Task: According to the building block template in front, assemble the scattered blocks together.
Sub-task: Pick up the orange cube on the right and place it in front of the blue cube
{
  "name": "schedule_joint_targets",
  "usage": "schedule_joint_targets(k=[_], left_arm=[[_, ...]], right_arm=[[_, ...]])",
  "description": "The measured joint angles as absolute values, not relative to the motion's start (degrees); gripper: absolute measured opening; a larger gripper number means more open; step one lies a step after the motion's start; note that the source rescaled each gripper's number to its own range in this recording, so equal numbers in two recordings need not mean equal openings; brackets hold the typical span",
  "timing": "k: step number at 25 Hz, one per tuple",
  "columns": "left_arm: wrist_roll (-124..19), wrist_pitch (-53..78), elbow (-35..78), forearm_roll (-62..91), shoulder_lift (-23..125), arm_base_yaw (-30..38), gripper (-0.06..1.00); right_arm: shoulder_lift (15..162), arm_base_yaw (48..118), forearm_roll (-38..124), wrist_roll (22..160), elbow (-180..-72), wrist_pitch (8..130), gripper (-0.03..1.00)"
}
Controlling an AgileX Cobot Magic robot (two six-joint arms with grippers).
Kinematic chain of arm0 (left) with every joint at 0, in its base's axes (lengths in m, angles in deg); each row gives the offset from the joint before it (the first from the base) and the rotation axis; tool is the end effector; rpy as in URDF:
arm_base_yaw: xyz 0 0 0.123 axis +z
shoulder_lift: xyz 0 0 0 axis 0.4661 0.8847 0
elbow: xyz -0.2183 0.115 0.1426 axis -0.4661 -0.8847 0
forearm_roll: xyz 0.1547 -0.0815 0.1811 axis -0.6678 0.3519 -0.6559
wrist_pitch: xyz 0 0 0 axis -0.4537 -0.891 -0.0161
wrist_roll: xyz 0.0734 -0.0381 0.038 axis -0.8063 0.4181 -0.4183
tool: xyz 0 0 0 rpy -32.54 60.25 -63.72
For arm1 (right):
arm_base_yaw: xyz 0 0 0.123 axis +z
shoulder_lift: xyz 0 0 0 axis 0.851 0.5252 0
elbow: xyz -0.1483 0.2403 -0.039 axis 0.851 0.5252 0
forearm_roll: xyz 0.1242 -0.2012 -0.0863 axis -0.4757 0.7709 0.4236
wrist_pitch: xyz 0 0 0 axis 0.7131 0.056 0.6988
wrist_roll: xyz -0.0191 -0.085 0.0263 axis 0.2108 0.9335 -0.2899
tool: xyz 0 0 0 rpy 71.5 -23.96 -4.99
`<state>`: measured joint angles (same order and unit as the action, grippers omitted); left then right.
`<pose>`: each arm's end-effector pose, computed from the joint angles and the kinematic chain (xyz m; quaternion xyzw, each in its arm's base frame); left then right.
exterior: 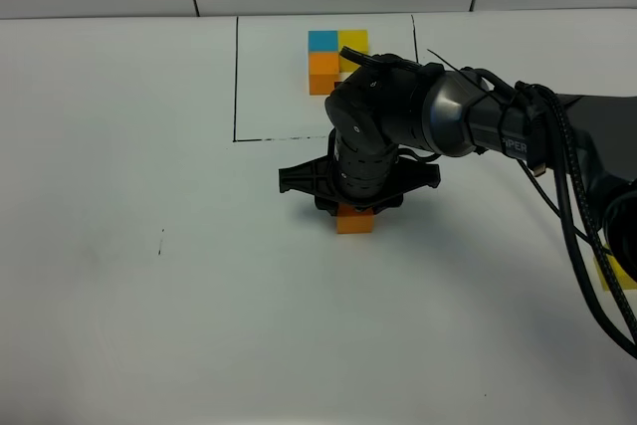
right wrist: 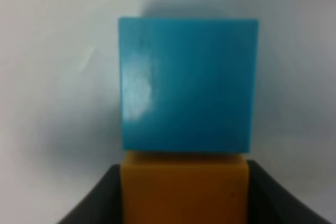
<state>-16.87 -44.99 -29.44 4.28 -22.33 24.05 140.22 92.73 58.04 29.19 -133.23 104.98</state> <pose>-0.0060 -0.0039 0.2774 0.0198 0.8538 -0.0491 0.5179 0.3654 0.2401 0.1311 -0.0012 0.9921 0.0273 0.1227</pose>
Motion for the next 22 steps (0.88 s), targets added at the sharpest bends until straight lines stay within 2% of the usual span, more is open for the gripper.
schedule_joint_targets(k=[22], left_arm=[[-16.9,-45.0,-29.4,4.3,-22.3,24.0,0.69]], right_arm=[[140.3,92.5,58.3,28.8,-133.2,104.5,0.01]])
